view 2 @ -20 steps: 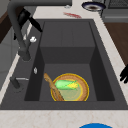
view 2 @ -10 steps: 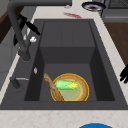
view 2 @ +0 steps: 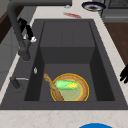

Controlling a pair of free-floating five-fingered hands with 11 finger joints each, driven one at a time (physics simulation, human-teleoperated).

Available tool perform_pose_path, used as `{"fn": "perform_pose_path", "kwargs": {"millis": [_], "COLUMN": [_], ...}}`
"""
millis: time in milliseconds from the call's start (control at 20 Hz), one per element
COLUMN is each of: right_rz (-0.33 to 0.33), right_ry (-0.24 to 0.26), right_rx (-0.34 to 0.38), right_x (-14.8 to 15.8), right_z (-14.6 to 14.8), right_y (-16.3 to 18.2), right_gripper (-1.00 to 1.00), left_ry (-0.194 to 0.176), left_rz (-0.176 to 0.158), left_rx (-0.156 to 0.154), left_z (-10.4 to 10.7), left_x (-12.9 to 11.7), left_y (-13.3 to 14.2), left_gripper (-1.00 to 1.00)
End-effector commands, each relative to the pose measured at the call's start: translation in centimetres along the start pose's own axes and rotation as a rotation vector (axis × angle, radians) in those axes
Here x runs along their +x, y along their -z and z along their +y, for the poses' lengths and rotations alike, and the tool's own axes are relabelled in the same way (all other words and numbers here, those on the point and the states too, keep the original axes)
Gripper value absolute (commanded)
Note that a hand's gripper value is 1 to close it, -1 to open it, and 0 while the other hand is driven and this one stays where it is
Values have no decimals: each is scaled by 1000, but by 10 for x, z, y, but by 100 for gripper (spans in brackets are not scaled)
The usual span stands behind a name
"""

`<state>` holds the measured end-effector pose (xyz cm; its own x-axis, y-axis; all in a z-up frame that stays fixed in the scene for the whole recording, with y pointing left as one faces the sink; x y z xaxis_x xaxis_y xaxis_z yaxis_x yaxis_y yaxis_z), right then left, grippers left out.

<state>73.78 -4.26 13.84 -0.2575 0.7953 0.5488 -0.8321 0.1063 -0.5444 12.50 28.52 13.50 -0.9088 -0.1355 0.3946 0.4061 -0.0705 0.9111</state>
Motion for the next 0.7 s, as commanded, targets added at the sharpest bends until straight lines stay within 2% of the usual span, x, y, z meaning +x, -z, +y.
{"fn": "perform_pose_path", "kwargs": {"millis": [0, 100, 250, 400, 550, 650], "right_rz": [-18, -34, -40, 18, 62, 76], "right_ry": [-35, -27, -29, -21, 19, 22], "right_rx": [20, -71, -64, -79, -50, -34], "right_x": [-3, -3, 0, 12, 20, 22], "right_z": [-7, -1, -7, -11, -12, -11], "right_y": [5, 1, 5, 4, 7, 9], "right_gripper": [100, 100, 100, 100, 100, 100], "left_ry": [0, 0, 0, 0, 0, 0], "left_rz": [0, 0, 0, 0, 0, 0], "left_rx": [0, 0, 0, 0, 0, 0], "left_z": [0, 0, 0, 0, 0, 0], "left_x": [0, 0, 0, 0, 0, 0], "left_y": [0, 0, 0, 0, 0, 0], "left_gripper": [0, 0, 0, 0, 0, 0]}}
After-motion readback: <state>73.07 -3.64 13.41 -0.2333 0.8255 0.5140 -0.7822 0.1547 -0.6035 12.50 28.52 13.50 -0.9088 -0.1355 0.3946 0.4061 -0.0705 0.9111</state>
